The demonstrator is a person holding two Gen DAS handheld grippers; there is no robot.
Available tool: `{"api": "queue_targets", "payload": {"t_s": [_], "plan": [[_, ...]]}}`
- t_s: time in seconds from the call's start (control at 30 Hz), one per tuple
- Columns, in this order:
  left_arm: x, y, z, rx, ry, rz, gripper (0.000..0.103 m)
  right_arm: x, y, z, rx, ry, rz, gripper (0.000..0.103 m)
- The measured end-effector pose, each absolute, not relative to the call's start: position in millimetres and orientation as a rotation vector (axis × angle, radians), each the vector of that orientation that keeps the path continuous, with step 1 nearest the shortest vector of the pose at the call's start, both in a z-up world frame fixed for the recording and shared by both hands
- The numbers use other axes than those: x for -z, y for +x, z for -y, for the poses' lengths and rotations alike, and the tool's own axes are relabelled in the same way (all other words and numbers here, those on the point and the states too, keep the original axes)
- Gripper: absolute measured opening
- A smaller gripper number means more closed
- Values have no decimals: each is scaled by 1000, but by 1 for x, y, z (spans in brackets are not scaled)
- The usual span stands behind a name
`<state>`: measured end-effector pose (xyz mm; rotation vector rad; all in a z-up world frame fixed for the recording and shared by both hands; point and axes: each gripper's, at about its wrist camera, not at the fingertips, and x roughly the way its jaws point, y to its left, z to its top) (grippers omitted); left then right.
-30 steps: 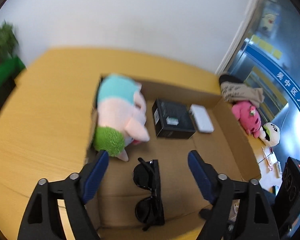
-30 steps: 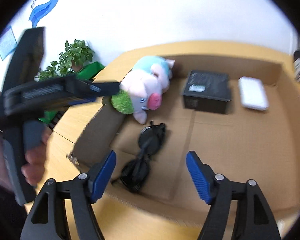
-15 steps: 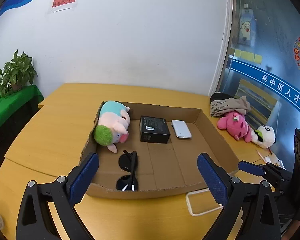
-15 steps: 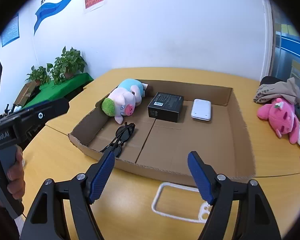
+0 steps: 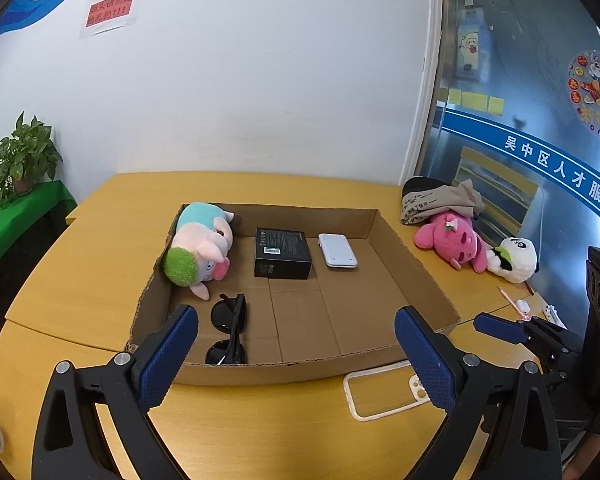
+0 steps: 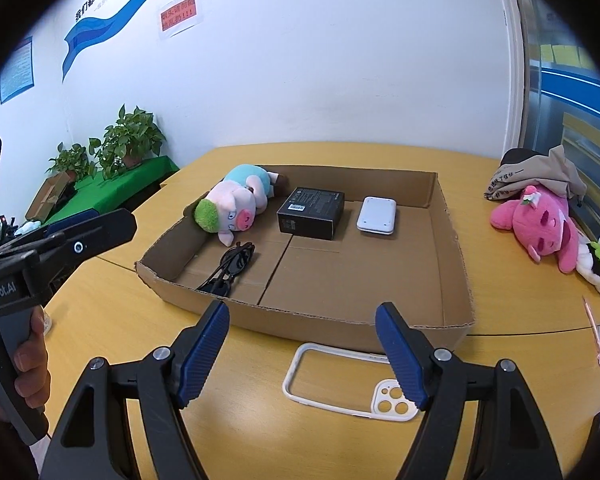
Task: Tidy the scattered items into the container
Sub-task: 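Move the left gripper to the white phone case on the table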
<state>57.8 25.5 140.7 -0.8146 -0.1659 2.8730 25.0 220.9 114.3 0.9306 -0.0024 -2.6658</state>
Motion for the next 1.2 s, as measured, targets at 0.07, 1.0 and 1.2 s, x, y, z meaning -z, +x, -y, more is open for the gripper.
{"api": "queue_targets", "payload": {"t_s": [0.07,1.0,1.2], "plan": [[-139,56,-27,-2869,-818,170,100,-114,23,-223,2673,933,-3,75],[27,-10,-101,-2465,-1383,231,58,25,-13,-315,2567,1359,110,45],[33,-15,-114,-2444,-1414,172,31,32,-16,-319,2575,1400,96,20]]}}
